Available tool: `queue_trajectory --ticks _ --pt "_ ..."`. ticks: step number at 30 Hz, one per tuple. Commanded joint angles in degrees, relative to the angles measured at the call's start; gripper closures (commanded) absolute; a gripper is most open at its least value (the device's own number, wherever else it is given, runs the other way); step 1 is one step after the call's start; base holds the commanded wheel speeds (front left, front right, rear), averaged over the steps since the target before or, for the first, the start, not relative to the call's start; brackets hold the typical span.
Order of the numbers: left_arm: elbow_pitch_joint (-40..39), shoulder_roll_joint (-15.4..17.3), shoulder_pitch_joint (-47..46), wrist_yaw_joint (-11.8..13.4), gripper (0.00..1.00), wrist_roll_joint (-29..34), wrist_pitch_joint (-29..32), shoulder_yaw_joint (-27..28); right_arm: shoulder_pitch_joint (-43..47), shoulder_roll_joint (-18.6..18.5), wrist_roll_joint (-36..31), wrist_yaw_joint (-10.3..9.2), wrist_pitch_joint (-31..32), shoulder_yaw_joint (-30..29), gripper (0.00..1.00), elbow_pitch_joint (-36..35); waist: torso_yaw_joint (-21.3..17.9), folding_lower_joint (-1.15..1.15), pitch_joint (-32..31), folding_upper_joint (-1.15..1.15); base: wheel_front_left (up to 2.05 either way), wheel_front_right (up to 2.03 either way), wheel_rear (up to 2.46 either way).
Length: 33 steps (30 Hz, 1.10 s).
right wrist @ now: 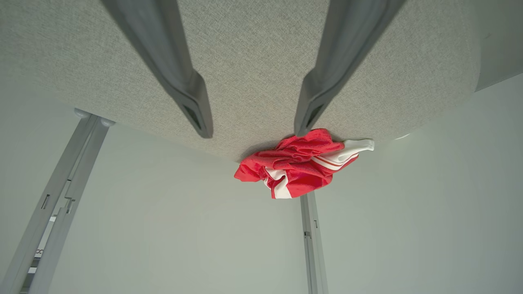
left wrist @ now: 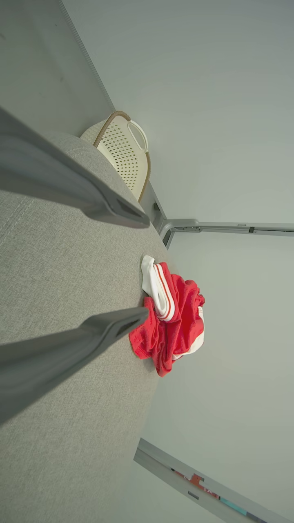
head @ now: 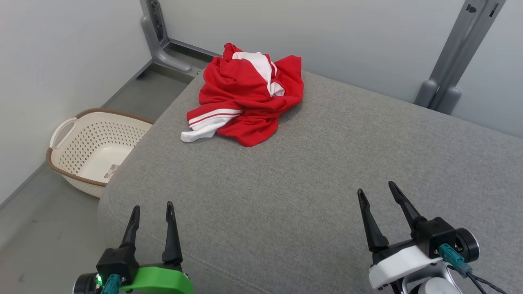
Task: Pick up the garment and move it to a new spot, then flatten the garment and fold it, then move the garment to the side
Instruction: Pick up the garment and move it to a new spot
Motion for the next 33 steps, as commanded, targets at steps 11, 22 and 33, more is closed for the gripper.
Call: queue_trajectory --ticks 11,22,33 --pt "-5.0 0.9 -5.9 -2.8 0.0 1.6 0.0 3.1 -2.7 -0.3 -3.2 -0.02 -0.2 -2.3 0.0 -3.3 -4.7 0.0 6.7 0.0 0.0 0.0 0.0" --pt "-1.9 11.2 -36.2 -8.4 0.0 0.2 5.8 9.3 -10.2 -0.2 -8.6 -0.03 -0.2 -3.9 0.0 -5.9 -13.2 0.0 19.6 0.0 0.0 0.0 0.0" --pt "21.3 18.0 -58.8 -10.9 0.0 -6.1 23.9 9.1 -16.0 -0.2 -11.3 -0.03 -0.2 -1.6 0.0 -7.1 -21.6 0.0 30.0 0.0 0.0 0.0 0.0"
